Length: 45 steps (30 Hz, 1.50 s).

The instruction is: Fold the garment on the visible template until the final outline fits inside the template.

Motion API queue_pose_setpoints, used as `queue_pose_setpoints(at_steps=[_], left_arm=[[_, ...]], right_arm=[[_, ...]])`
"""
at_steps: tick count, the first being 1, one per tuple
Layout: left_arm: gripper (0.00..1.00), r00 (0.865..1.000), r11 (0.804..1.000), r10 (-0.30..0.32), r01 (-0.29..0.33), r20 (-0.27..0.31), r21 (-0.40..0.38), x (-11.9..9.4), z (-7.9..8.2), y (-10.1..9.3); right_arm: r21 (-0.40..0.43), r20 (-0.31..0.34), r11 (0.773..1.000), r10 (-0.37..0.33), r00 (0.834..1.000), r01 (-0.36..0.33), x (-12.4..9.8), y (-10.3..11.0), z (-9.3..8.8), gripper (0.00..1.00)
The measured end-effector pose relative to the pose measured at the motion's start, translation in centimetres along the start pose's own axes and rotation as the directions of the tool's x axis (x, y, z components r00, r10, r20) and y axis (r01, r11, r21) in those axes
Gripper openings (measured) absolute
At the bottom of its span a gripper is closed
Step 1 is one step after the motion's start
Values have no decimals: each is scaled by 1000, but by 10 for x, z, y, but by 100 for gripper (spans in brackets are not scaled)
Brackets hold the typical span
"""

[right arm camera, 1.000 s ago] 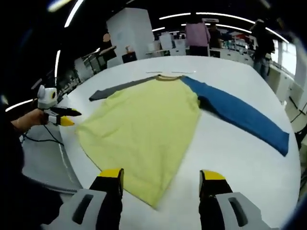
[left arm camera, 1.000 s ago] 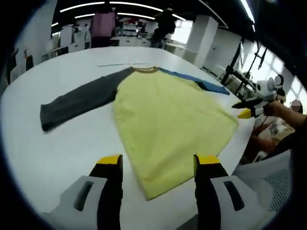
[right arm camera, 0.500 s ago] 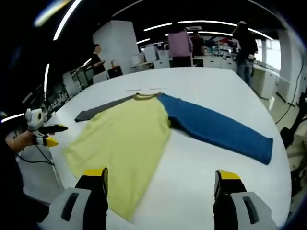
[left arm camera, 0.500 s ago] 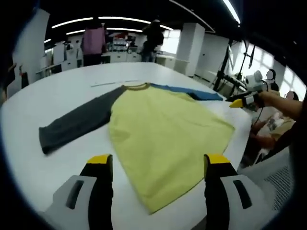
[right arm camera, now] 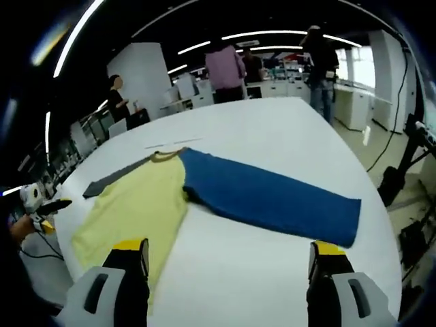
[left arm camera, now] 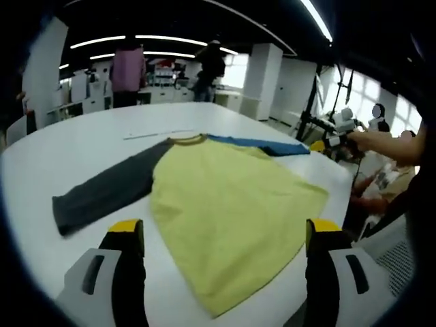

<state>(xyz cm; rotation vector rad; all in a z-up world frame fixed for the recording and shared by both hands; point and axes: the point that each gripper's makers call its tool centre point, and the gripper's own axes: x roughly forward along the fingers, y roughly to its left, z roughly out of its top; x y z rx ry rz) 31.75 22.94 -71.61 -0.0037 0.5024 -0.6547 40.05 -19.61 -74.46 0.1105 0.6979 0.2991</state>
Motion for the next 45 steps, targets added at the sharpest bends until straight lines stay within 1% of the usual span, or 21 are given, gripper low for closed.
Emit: queue_pose_setpoints(at_steps=[1,2,4,5,7,10,13,15,17,19,21,22,23,24,25,31,33,34,41,44,45], left_arm=[[97,1000,1000,0,0,3,1,0,1,0],[99,1000,1000,0,0,10,3,0,2,0],[99,1000,1000,3,-3,16,17,0,3,1],[99,1000,1000,6,-6,20,26,0,3,1],[99,1000,1000,4,-5,31,28,0,4,1],[99,999,1000,0,-1,42,24,-1,5,1],[99,1000,999,11,-12,30,37,1,4,3],[99,1000,999,12,-13,29,40,1,4,3],[99,999,999,7,-8,48,31,2,7,2],[99,998,1000,4,-6,59,30,3,9,1],[99,998,999,14,-16,56,40,4,9,2],[99,999,998,17,-20,51,56,4,9,2],[99,999,998,18,-21,49,62,4,9,2],[99,999,998,18,-21,50,65,4,9,2],[99,999,998,13,-16,50,65,4,10,2],[99,998,998,14,-17,54,67,4,10,3],[99,998,998,14,-18,61,66,4,12,3],[99,998,998,14,-18,62,66,4,12,3],[99,998,997,15,-20,67,71,3,14,1],[99,998,997,14,-19,69,78,1,15,1],[99,997,997,14,-19,71,79,1,16,1]], right_arm=[[-1,0,1000,-6,1000,6,0,-2,0,95],[-14,2,999,-32,999,32,1,-9,-1,93],[-48,-1,996,-71,997,71,0,-20,-3,88],[-50,4,995,-82,997,82,1,-24,-2,86],[-32,8,994,-104,995,104,1,-32,-3,86],[-11,23,988,-151,988,151,0,-49,-3,80],[-4,27,984,-176,984,176,0,-59,-3,74],[-7,31,979,-205,978,206,0,-67,-4,70],[-2,19,975,-222,975,222,1,-74,-7,66],[10,13,968,-250,968,250,1,-83,-8,61],[33,2,957,-289,957,289,-1,-93,-10,54],[43,0,954,-296,955,295,-1,-96,-11,51],[58,5,947,-316,949,315,-2,-101,-10,48],[59,7,946,-318,948,318,-2,-103,-10,45],[72,2,941,-332,943,331,-3,-106,-11,43],[120,-35,926,-356,934,357,-3,-117,-18,27],[117,-47,923,-364,930,367,-4,-118,-21,24],[112,-64,920,-369,927,374,-4,-120,-24,21],[102,-84,914,-386,919,393,-4,-121,-24,16],[121,-90,910,-388,917,396,-2,-122,-24,11],[140,-95,904,-393,914,403,-2,-123,-24,11]])
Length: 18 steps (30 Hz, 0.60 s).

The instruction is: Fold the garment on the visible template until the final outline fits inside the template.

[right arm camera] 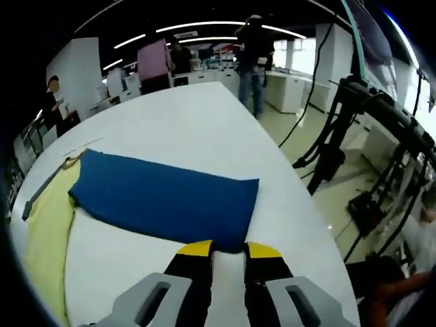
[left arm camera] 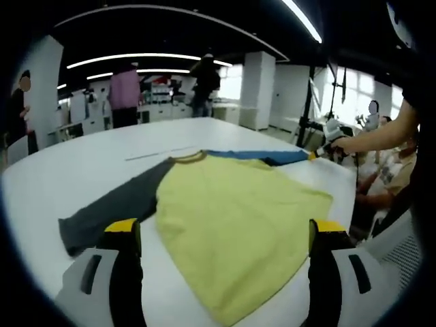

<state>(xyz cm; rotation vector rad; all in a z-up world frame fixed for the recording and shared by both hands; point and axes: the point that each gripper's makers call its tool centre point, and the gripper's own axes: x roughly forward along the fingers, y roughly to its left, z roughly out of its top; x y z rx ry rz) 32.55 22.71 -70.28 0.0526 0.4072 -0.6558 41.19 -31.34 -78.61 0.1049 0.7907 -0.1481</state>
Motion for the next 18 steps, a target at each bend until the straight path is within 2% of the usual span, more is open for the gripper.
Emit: queue_pose_setpoints(at_steps=[11,14,18], left_arm=[[99,1000,1000,-4,4,10,1,-2,3,0],[99,1000,1000,5,-5,0,18,-2,2,1],[99,1000,1000,1,-1,-5,31,-3,2,-1]], right_arm=[[58,-9,998,5,1000,-4,11,-9,4,3],[64,10,998,6,1000,-7,19,-20,12,0],[68,47,998,14,999,-17,20,-24,23,0]])
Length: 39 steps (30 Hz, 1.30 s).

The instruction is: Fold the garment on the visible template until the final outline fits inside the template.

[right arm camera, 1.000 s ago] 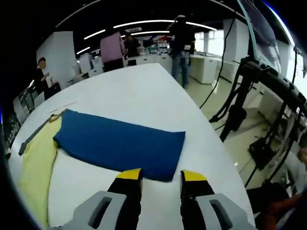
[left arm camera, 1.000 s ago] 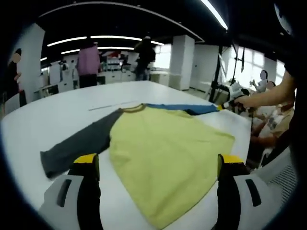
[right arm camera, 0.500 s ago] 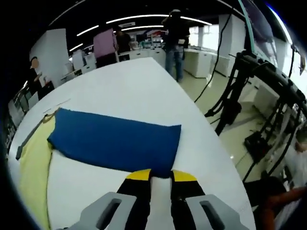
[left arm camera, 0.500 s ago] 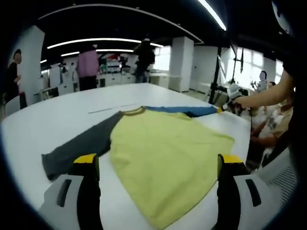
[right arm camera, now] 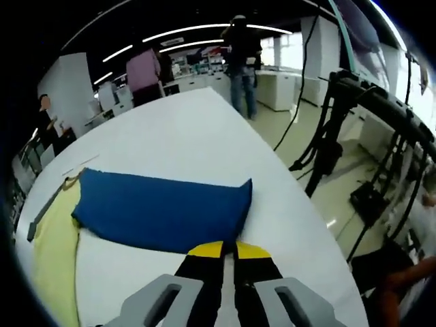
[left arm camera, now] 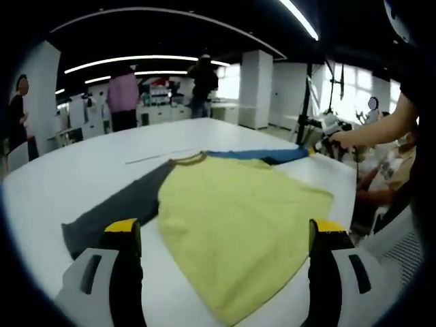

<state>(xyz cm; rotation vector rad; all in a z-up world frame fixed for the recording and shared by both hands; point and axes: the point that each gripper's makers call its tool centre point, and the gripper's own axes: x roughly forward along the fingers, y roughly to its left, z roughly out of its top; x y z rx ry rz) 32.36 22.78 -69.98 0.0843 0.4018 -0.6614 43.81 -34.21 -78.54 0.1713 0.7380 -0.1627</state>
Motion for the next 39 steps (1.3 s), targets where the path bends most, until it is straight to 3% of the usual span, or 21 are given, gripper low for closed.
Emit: queue_pose_setpoints(at_steps=[8,16,32,39], left_arm=[[99,1000,1000,-7,7,-9,-9,1,-2,-1],[99,1000,1000,-5,5,-5,-5,1,0,-1],[99,1000,1000,-13,13,-5,-7,3,0,-4],[99,1000,1000,-23,23,-4,-6,6,0,-7]], right_arm=[[12,47,1000,26,999,-26,2,3,16,0],[-1,109,997,79,991,-80,-6,22,30,0],[-28,195,977,211,958,-210,-16,80,49,0],[-33,203,965,263,943,-262,-24,112,53,0]])
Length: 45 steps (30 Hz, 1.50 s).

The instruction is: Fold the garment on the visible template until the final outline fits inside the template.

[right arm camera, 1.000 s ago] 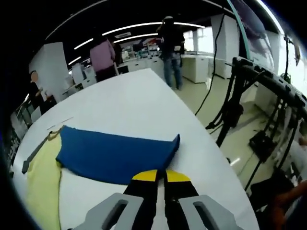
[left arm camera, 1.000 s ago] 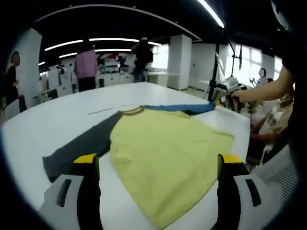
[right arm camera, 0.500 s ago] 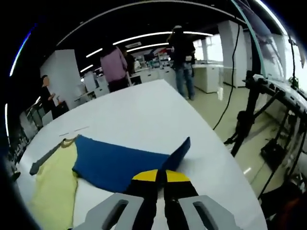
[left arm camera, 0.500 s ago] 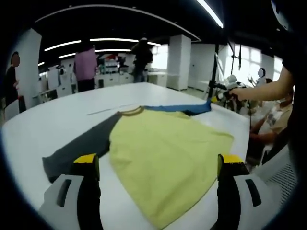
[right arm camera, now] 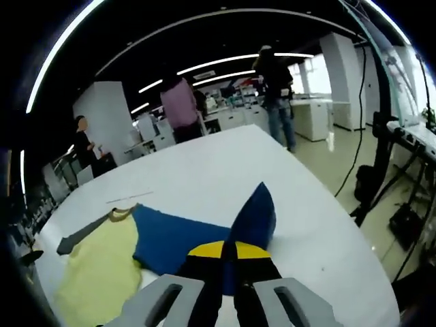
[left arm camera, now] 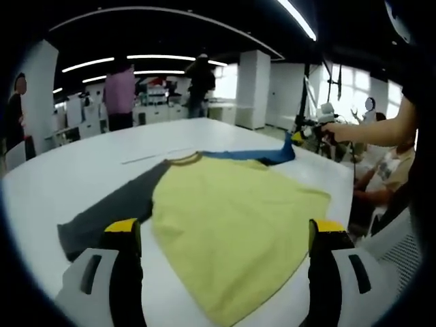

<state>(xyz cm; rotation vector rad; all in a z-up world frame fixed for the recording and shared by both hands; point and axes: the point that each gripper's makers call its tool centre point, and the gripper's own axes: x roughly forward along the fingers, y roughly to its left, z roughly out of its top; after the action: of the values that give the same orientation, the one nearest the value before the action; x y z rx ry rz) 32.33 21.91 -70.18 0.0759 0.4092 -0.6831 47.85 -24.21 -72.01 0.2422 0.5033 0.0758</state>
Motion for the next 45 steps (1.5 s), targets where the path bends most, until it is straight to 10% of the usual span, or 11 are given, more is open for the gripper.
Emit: queue_pose_setpoints(at_steps=[21,45], left_arm=[[99,1000,1000,-3,3,-7,-6,-1,-5,-3],[99,1000,1000,-1,0,-14,-11,-3,-8,-3]], right_arm=[[-47,-8,986,158,987,-158,8,93,0,0],[-64,-41,959,274,961,-277,34,149,1,0]])
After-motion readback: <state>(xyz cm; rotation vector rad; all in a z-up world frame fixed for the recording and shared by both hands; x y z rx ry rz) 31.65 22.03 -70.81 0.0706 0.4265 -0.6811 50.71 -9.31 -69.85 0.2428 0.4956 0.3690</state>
